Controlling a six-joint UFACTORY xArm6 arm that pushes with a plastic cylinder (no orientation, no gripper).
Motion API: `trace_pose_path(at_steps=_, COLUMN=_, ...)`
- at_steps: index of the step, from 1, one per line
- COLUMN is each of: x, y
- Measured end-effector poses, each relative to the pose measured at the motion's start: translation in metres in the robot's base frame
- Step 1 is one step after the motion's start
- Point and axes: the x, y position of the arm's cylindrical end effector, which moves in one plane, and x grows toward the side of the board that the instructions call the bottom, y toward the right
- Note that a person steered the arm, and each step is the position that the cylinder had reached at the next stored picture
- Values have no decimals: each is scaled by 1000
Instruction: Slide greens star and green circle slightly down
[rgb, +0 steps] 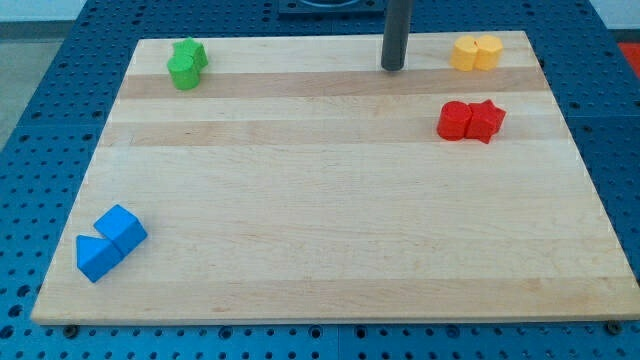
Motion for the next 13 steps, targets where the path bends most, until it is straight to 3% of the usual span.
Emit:
trace_pose_path(at_steps=2, x=4, y=-13)
trace_pose_path(at_steps=3, x=11, y=-61)
trace_pose_path(at_steps=5, x=-53, y=-198)
trace_pose_path(at_steps=6, x=-68, y=-232)
trace_pose_path(at_steps=8, x=-68, y=-318)
trace_pose_path(at_steps=10, x=-69, y=-360)
trace_pose_path(at_steps=12, x=-50, y=-306)
trace_pose_path(at_steps=13, x=-49, y=-306)
